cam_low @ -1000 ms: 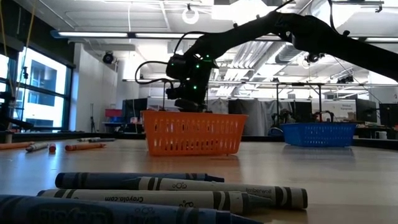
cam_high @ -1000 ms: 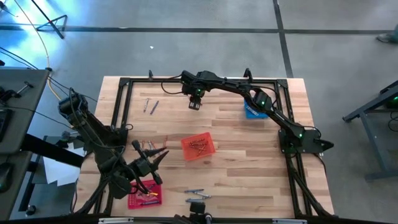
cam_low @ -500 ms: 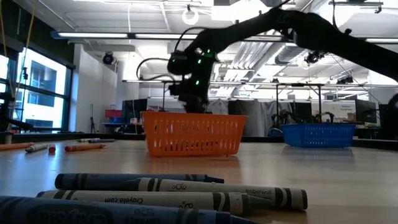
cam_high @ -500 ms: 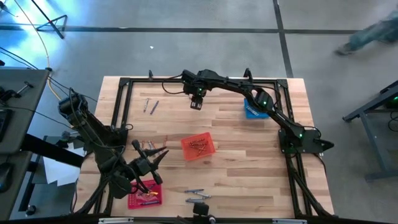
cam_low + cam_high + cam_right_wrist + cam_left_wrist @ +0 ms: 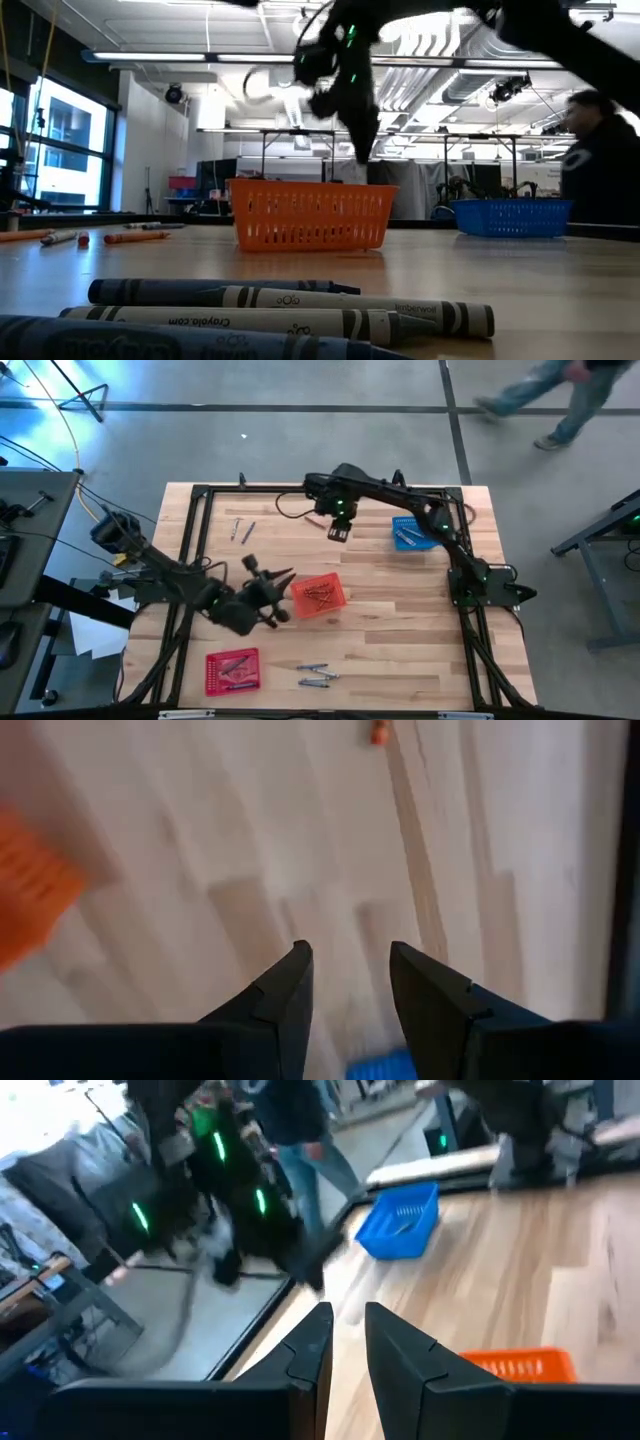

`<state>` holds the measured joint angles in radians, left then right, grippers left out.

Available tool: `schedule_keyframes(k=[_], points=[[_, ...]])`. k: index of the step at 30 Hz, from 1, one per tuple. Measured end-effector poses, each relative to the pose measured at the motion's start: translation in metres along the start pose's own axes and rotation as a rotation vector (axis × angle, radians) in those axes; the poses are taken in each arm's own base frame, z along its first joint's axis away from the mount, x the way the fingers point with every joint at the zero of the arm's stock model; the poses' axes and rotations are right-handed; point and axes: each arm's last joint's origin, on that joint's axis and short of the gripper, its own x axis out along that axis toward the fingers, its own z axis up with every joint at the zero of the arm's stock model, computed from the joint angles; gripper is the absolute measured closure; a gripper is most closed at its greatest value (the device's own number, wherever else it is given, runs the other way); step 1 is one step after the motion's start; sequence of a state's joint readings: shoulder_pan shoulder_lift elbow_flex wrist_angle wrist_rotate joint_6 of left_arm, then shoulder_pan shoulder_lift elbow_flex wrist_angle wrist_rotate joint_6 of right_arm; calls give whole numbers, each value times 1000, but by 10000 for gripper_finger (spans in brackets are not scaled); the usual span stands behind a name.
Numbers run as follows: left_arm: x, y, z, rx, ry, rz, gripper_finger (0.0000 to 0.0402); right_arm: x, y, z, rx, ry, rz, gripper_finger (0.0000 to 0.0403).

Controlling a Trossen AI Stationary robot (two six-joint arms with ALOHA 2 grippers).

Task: Sort crayons
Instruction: Put the orange crayon into the orange bin

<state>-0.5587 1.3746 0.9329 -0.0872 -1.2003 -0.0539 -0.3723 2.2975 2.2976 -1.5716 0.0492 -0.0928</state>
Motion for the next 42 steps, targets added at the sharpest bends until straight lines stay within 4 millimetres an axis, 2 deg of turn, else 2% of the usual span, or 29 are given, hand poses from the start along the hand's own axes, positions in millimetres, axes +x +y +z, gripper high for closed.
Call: schedule_keyframes(k=[5, 8, 10, 15, 18, 22, 26, 30, 35, 42], points=[[27, 11, -11, 34, 108, -56, 351, -41, 5, -45, 62, -34, -10, 274], [43, 21, -18, 47, 183, -86, 351, -63, 11, -85, 150, -53, -31, 274], [55, 28, -23, 74, 230, -105, 351, -71, 19, -113, 197, -58, -70, 274], [90, 53, -32, 88, 323, -241, 351, -79, 44, -176, 313, -146, -117, 274], [110, 72, -38, 76, 352, -329, 351, -74, 60, -205, 363, -201, -91, 274], [137, 100, -50, 53, 389, -308, 350, -64, 77, -240, 415, -248, -51, 274], [160, 118, -62, 37, 391, -349, 337, -51, 88, -261, 440, -267, -21, 274], [183, 124, -76, 65, 437, -372, 309, -37, 94, -271, 450, -247, -21, 274], [215, 121, -91, 135, 529, -378, 264, -25, 96, -275, 440, -219, -32, 274], [249, 111, -93, 240, 667, -434, 208, -20, 96, -274, 396, -217, -47, 274]])
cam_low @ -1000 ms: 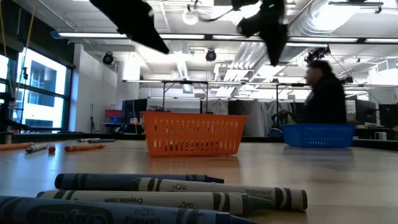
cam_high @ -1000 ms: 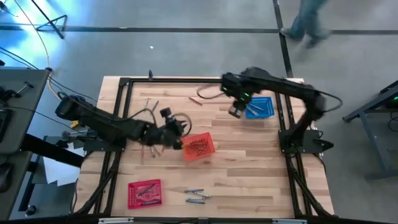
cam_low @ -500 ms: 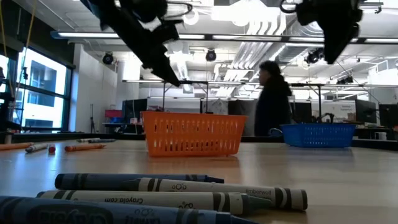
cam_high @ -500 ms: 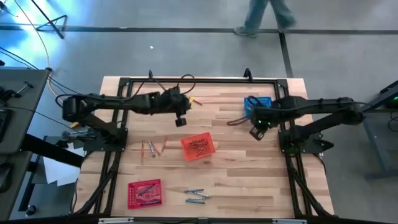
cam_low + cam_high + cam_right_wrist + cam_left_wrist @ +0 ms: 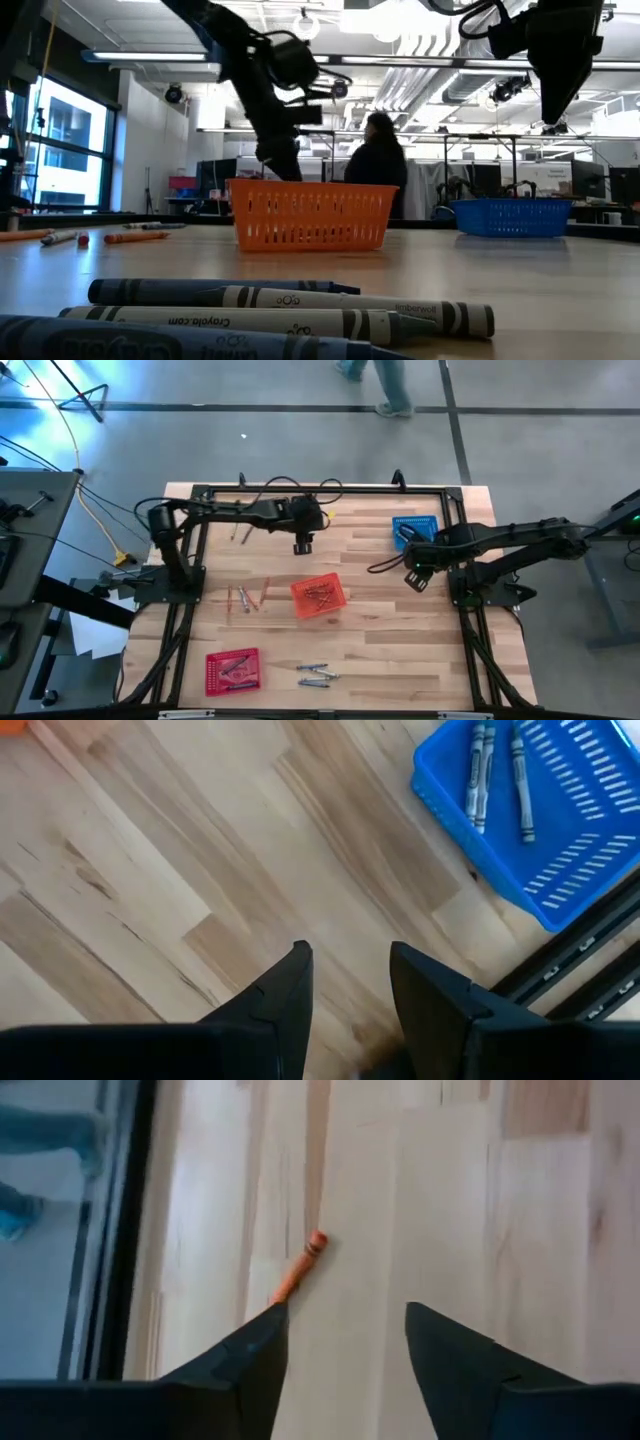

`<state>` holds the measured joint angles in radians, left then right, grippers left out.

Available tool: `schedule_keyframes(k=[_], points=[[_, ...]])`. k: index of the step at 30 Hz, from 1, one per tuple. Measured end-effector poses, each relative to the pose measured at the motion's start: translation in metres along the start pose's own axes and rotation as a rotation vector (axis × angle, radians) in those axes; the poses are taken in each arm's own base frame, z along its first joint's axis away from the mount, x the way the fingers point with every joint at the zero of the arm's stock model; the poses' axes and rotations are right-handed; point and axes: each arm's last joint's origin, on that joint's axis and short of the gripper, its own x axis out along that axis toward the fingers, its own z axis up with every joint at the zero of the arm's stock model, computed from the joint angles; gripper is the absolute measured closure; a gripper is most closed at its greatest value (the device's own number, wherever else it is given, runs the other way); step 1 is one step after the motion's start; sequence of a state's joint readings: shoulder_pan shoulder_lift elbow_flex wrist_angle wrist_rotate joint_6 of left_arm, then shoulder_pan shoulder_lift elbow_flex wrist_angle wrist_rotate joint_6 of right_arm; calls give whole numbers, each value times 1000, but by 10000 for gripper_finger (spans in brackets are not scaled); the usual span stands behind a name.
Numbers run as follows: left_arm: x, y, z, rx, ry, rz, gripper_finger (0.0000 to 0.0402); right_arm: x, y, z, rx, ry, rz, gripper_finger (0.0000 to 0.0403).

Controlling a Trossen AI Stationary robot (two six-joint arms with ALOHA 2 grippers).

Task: Sort crayons
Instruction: Put the orange crayon into the orange bin

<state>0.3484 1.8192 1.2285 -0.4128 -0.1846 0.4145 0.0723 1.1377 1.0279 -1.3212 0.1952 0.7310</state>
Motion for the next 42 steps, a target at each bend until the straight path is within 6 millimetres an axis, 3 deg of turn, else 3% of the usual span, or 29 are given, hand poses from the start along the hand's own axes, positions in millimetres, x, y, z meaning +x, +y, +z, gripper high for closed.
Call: schedule_keyframes(k=[8, 16, 28, 42], points=[[21, 16, 11, 121, 115, -32, 196, 0, 0, 1, -12, -35, -26, 274], [40, 34, -4, 123, 209, -60, 199, 0, 0, 2, -10, -39, -25, 274], [45, 52, -17, 286, 201, -112, 199, 0, 5, 7, 12, -92, 21, 274], [49, 64, -22, 348, 143, -144, 200, -1, 7, 11, 4, -129, 50, 274]])
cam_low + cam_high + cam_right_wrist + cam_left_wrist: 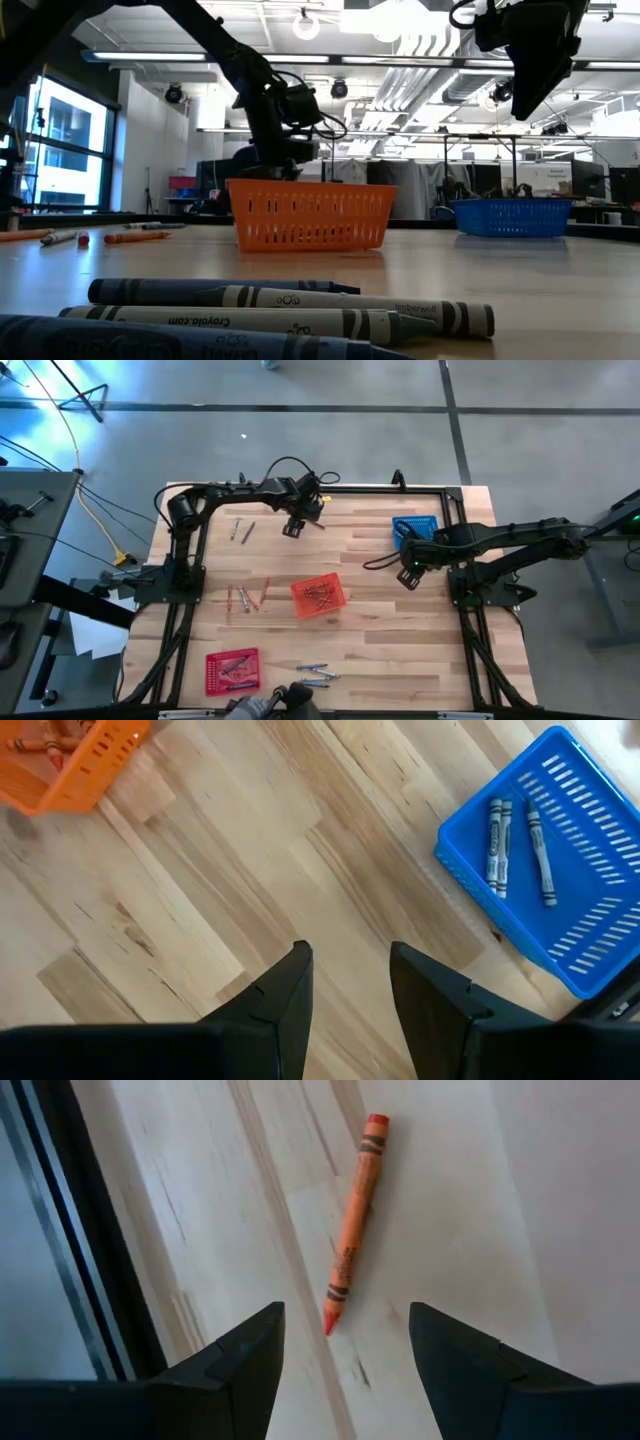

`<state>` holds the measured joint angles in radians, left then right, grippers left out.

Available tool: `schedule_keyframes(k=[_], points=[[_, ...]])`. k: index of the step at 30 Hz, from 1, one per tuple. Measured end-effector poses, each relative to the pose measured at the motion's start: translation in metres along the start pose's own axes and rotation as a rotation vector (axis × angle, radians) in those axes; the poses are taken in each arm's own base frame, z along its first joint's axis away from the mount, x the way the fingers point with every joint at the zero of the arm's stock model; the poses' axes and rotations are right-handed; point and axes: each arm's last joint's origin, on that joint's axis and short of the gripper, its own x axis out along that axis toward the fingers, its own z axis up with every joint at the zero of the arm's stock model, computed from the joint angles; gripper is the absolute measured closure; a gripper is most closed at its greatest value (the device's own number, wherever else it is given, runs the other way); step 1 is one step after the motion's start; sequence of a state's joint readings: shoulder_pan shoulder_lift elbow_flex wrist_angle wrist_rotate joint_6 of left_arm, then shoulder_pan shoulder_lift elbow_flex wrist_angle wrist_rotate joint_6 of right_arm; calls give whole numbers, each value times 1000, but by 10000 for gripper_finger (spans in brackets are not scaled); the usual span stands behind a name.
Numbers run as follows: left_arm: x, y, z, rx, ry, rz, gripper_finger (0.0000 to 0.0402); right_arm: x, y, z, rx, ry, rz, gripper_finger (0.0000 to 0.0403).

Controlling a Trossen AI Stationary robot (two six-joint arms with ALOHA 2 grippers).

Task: Sort crayons
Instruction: Put the orange crayon into the orange bin

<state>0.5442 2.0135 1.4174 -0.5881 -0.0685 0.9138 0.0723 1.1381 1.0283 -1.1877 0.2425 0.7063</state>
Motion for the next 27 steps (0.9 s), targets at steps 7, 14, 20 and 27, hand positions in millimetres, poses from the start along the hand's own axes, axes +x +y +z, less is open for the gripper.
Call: schedule_keyframes(k=[7, 14, 20, 27], points=[[22, -1, -4, 54, 37, -9, 200, 0, 0, 1, 2, -17, -6, 274], [30, 0, -5, 105, 34, -15, 200, 0, 0, 1, 3, -19, -6, 274], [28, 6, -1, 180, -12, -32, 200, 0, 0, 1, 3, -20, -5, 274], [34, 24, 10, 193, -36, -45, 200, 0, 2, 3, 8, -34, 7, 274]])
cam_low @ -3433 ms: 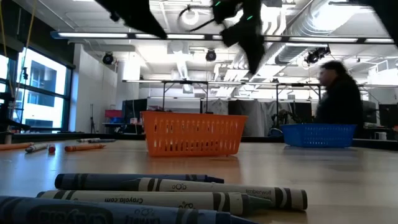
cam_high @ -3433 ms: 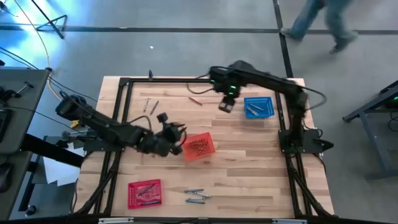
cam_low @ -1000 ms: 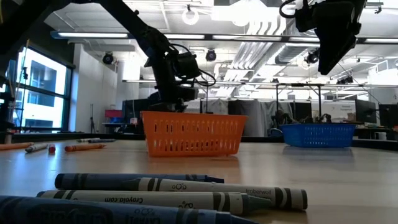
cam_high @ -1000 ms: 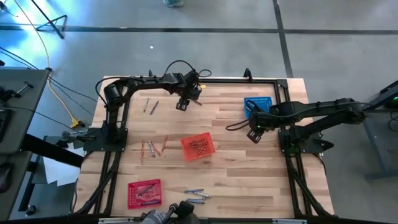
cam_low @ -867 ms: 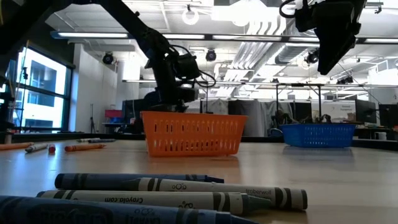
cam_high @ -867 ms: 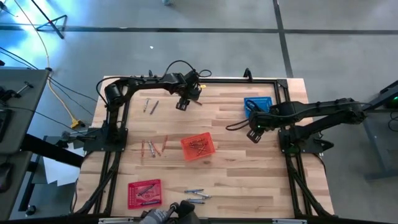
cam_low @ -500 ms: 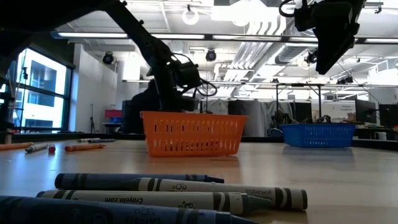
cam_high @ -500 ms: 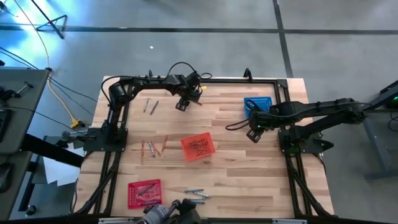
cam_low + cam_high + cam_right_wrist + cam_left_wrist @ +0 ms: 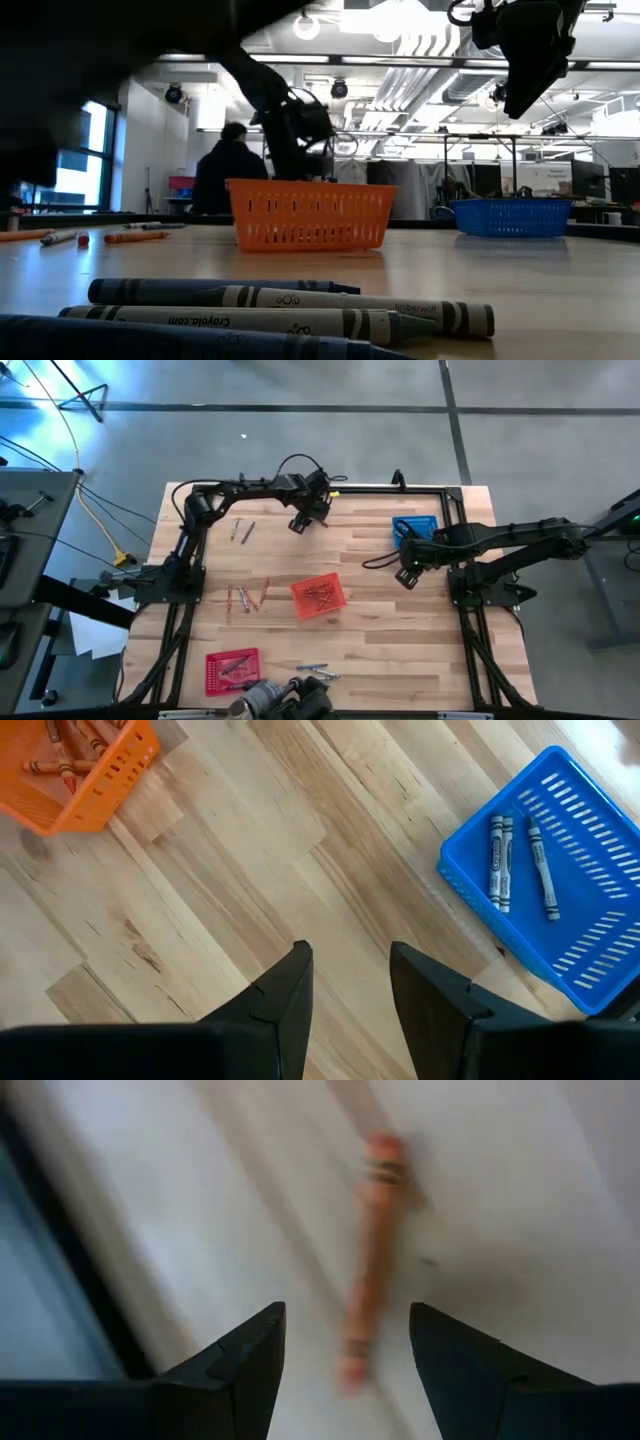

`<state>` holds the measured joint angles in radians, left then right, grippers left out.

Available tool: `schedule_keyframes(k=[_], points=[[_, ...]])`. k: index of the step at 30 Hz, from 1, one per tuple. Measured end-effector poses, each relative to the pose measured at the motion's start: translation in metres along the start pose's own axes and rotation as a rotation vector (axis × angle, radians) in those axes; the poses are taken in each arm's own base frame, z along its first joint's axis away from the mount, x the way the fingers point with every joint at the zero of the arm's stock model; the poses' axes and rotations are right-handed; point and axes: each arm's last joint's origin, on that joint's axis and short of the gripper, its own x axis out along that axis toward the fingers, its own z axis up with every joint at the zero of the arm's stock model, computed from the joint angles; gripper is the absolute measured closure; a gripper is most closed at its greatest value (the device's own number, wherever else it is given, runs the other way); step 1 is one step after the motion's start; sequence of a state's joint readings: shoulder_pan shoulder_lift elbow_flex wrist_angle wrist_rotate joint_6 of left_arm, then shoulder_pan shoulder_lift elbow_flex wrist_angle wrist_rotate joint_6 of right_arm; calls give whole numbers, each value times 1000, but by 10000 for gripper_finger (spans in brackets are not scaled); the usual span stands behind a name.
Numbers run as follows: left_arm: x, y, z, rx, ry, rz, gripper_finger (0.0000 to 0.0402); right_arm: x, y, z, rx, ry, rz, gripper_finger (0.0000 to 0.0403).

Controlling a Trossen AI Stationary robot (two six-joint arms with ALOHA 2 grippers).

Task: Sort crayons
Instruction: Put the orange crayon into the orange bin

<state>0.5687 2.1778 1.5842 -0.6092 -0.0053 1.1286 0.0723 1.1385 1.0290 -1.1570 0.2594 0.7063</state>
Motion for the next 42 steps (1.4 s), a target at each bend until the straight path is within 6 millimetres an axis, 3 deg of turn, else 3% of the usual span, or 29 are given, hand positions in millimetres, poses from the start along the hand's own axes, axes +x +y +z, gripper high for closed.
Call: schedule_keyframes(k=[8, 14, 27, 37, 42], points=[[15, 3, 3, -4, 47, -197, 220, 0, 0, 0, -15, -2, 2, 274], [11, 11, 6, -21, 38, -193, 277, 0, 1, 1, -30, -15, 2, 274], [9, 9, 3, -133, 70, -225, 391, 0, 1, 1, -30, -19, 3, 274], [4, 11, 3, -219, 75, -202, 400, 0, 1, 1, -29, -19, 4, 274], [-12, 14, 5, -235, 60, -177, 401, 0, 1, 1, -29, -17, 6, 274]])
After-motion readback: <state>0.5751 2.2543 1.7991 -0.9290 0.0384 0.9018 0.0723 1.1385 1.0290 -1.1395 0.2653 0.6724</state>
